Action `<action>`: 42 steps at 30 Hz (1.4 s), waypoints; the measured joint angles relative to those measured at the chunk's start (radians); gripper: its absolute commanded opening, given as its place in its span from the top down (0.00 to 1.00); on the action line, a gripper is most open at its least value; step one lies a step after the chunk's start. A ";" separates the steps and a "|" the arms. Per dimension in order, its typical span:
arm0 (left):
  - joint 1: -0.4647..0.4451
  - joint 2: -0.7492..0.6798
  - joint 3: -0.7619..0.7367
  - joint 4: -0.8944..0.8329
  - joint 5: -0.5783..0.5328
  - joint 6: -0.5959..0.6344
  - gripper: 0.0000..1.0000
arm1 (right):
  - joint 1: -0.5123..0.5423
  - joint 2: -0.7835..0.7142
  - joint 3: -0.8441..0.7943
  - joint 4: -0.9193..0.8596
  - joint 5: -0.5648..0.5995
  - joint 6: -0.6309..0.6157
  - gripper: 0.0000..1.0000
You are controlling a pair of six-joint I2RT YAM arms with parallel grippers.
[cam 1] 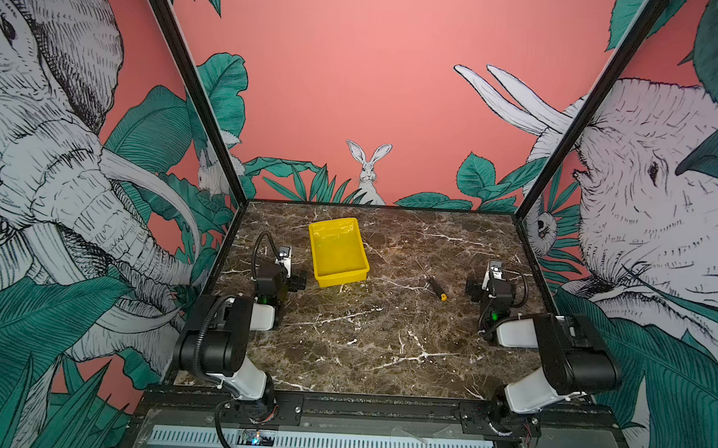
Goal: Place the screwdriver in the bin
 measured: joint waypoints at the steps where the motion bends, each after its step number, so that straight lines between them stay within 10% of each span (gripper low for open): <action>1: 0.000 0.000 0.000 0.000 0.000 0.000 0.00 | 0.000 0.000 0.000 -0.001 0.000 0.000 0.01; 36: 0.002 0.000 0.001 -0.010 -0.024 -0.002 0.01 | -0.007 0.000 0.000 -0.013 -0.007 0.000 0.01; 42: 0.002 -0.133 0.167 -0.357 -0.106 -0.055 0.00 | -0.005 -0.061 0.068 -0.196 0.013 0.009 0.01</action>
